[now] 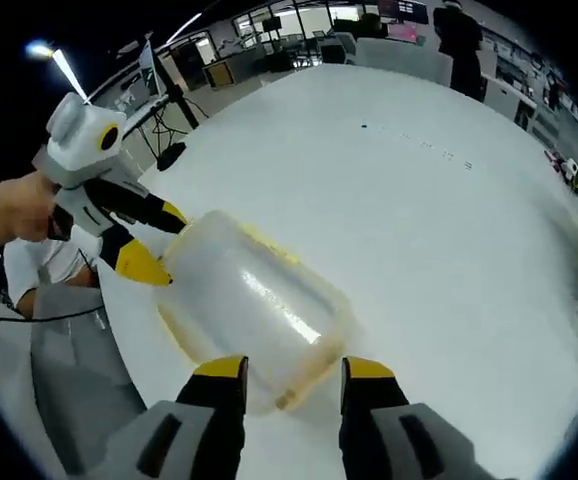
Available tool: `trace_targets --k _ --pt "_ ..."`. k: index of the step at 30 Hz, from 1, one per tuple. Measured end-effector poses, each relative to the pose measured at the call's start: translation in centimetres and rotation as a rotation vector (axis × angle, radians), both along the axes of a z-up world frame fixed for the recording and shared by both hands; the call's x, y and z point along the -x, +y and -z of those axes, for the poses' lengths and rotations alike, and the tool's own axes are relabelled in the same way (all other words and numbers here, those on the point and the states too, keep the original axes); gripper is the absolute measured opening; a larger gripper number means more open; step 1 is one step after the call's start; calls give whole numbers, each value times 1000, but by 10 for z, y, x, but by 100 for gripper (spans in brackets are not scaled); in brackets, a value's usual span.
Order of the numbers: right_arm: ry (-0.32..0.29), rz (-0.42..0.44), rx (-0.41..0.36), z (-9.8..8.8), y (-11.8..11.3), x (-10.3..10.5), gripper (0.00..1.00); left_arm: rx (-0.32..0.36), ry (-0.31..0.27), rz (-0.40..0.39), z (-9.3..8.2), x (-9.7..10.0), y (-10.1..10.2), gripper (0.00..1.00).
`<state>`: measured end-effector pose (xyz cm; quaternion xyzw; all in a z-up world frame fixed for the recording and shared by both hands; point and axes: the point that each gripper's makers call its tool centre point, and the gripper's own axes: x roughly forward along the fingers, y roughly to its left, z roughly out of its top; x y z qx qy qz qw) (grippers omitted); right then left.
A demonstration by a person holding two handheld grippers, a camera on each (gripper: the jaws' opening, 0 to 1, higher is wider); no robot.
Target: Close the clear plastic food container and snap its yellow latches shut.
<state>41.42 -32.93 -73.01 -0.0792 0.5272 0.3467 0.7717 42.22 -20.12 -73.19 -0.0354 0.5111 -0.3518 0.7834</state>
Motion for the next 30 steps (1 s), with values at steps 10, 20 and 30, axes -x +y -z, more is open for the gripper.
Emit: trace_targets --k 10,20,30 --pt "23 7 36 0 2 2 34 -59 3 -32 4 0 -4 46" --pt "26 17 51 1 3 7 33 -66 27 -30 5 1 -7 42" --pt "139 118 -77 7 7 8 35 -62 25 -52 6 1 -8 42"
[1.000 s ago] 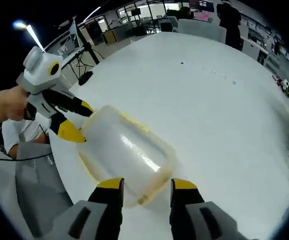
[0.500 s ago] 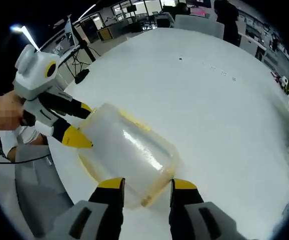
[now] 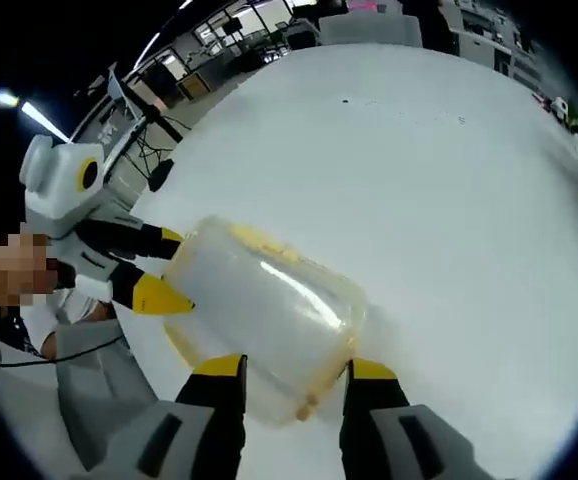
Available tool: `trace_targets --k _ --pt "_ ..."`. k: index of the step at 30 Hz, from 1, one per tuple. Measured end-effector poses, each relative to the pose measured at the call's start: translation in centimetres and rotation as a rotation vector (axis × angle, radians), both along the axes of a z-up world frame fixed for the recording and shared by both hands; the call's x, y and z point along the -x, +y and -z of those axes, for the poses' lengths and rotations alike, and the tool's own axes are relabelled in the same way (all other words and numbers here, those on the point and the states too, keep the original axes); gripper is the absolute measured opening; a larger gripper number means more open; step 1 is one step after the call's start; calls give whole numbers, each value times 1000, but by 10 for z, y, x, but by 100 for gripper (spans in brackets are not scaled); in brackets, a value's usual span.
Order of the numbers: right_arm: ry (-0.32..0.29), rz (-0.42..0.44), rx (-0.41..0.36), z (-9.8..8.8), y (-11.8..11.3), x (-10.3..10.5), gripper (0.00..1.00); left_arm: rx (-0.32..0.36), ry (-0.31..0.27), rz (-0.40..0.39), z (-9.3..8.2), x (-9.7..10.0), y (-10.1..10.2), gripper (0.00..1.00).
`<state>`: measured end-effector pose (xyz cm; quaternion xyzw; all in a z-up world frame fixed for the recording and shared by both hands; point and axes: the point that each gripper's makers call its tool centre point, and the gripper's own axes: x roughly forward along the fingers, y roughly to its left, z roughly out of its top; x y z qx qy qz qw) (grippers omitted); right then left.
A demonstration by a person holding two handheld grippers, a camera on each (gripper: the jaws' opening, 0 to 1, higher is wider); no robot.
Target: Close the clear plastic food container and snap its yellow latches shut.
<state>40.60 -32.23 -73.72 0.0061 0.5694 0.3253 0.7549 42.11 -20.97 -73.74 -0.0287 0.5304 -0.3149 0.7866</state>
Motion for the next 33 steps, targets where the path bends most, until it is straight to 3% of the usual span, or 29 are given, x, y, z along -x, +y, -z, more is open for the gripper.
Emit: trace_targets --k 8,12,14,22,25,29,33 --pt "-11 16 -5 -1 -1 -2 38 27 -14 -8 0 -1 2 45" --pt "-54 -19 7 -3 -1 -2 40 37 -31 9 -2 1 1 45" --pt "-83 -58 45 -3 -5 -2 43 18 -86 54 -3 -3 2 46" --pt "-159 -155 103 -15 -24 -5 42 11 -168 131 -17 -4 10 47" --pt "-217 -219 102 -24 -25 -9 42 7 -242 239 -27 -5 6 49" --pt "-315 -401 -19 -43 -6 -3 36 -28 -370 432 -42 -5 1 50" --pt "-402 -472 -81 -61 4 -5 33 36 -428 539 -57 0 -12 50"
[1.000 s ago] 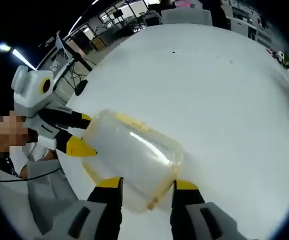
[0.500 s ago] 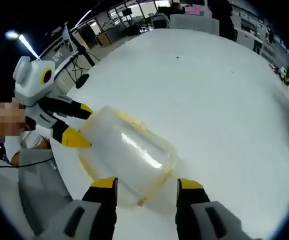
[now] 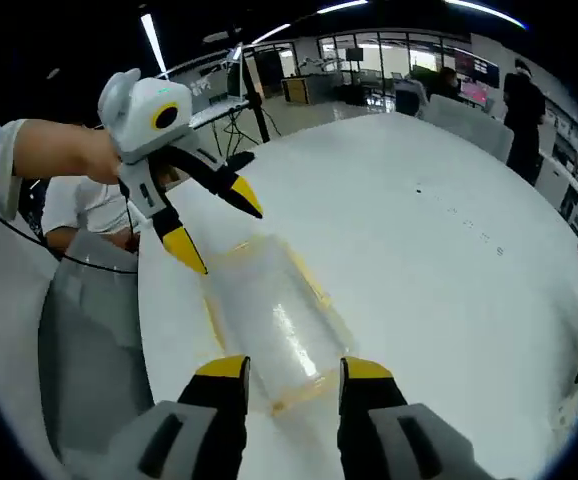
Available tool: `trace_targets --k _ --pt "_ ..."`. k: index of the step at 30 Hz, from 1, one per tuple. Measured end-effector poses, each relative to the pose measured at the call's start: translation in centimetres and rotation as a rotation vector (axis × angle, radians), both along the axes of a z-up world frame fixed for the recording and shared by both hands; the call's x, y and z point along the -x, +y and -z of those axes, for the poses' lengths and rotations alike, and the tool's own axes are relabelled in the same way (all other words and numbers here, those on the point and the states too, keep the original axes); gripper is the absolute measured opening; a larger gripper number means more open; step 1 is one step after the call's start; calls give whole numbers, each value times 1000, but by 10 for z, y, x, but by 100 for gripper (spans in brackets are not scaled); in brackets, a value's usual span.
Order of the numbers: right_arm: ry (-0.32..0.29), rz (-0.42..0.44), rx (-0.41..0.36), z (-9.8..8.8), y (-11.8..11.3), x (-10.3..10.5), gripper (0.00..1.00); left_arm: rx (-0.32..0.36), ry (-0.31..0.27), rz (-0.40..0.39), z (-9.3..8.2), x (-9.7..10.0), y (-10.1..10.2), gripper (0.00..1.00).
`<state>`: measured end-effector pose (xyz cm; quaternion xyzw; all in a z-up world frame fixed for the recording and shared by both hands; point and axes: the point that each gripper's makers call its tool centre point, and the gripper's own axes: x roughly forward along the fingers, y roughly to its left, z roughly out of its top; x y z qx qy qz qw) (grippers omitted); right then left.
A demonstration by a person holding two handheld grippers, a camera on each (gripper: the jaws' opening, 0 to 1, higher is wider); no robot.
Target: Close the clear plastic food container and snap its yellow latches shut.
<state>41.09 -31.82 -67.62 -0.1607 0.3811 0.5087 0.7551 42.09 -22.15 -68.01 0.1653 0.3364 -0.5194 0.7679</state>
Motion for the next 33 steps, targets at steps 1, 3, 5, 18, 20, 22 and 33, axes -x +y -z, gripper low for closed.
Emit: trace_targets --k 1,3,5,18,20,22,33 --pt "-20 -27 -1 -3 2 0 32 11 -24 26 -4 0 -3 51" --pt "-61 -79 -9 -9 7 1 30 7 -31 51 -6 1 -7 51" --pt "-100 -117 -24 -14 14 1 29 0 -41 73 -6 1 -10 49" --pt "-118 -249 7 -1 45 -2 23 -17 -66 228 6 7 -39 35" --pt "-104 -255 9 4 49 -4 23 -19 -61 248 7 11 -42 34" --pt "-85 -263 7 10 52 -5 23 -32 -74 267 11 13 -44 32" --pt "-62 -306 67 29 58 -10 21 -62 -77 275 20 17 -42 29"
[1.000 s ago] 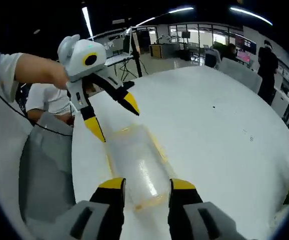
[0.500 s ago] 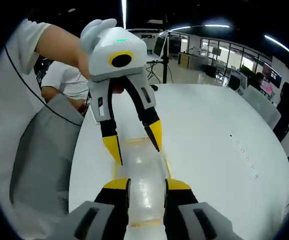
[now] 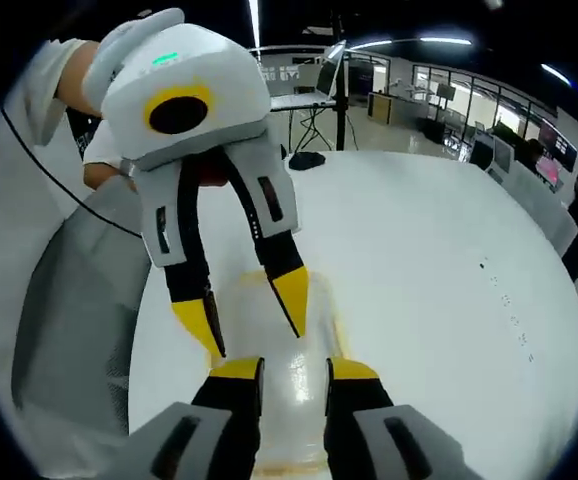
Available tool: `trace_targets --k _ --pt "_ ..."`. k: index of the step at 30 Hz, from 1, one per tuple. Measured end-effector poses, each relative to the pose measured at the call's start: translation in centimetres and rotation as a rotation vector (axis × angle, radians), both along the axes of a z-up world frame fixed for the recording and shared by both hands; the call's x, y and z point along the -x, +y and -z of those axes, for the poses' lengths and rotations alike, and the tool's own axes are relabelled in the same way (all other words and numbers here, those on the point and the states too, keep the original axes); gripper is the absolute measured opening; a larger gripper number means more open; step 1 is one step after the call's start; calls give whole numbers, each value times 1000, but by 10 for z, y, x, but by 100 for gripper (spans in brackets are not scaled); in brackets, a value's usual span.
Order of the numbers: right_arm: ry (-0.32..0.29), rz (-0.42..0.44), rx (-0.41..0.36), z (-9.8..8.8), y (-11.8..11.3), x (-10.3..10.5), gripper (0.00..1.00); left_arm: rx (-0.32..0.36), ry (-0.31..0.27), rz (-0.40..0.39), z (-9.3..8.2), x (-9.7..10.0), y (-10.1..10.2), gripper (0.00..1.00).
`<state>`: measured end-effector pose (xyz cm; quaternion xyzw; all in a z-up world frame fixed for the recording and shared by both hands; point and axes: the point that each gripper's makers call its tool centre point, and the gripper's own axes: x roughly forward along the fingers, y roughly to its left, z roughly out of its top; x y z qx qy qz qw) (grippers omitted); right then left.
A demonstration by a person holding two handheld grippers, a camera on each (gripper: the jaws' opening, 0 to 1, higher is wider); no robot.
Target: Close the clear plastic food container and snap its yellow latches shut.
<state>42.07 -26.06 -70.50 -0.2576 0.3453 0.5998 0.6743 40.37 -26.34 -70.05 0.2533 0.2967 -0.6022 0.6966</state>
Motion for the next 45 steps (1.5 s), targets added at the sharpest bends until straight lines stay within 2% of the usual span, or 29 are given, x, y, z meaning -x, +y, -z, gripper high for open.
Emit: trace_targets --k 2,7,11,12,13,14,15,16,18,19,21,22,24,28,30,32,34,35,38,43,45 --pt "-19 -1 3 1 1 -5 24 12 5 -9 -2 2 -2 32" --pt "-20 24 23 5 0 -16 33 20 10 3 -4 11 -5 35" --pt "-16 -6 55 11 -1 -12 33 27 21 -1 -4 16 -5 38" --pt "-26 -22 72 13 -2 -11 33 27 23 -2 -4 16 -5 38" --pt "-52 -60 128 20 -7 -9 33 28 27 -4 -4 18 -5 38" --pt "-58 -71 141 22 -8 -8 32 29 29 -3 -4 19 -6 37" --pt "-32 -76 51 14 5 -2 31 28 32 -1 -3 21 -6 37" --pt "-32 -74 104 19 -2 -1 31 29 32 -1 -3 21 -6 38" --pt "-68 -106 115 16 -1 -1 30 24 30 0 -2 21 -5 37" --pt "-70 -115 115 16 0 0 29 21 31 2 -1 22 -6 38" --pt "-71 -120 125 17 1 0 28 -25 34 47 8 33 -5 44" --pt "-79 -126 128 17 1 0 27 -55 18 81 12 39 -4 44" --pt "-64 -104 124 18 1 -1 27 -43 21 85 15 48 -8 44" --pt "-58 -73 116 18 -1 -4 29 -62 -30 98 18 48 -7 48" --pt "-55 -63 114 18 0 -4 30 -86 -76 77 19 39 -3 50" --pt "-52 -51 117 18 0 -4 31 -119 -126 88 21 32 0 50" --pt "-53 -51 120 18 0 -4 30 -127 -105 89 25 35 1 51" --pt "-53 -58 124 18 0 -3 29 -125 -129 101 24 34 0 51" --pt "-62 -92 130 18 1 -3 29 -150 -144 120 26 35 1 51" --pt "22 -111 155 20 2 -5 29 -177 -190 136 29 35 -3 53" --pt "39 -149 166 21 4 -4 30 -194 -213 127 31 34 -4 54"
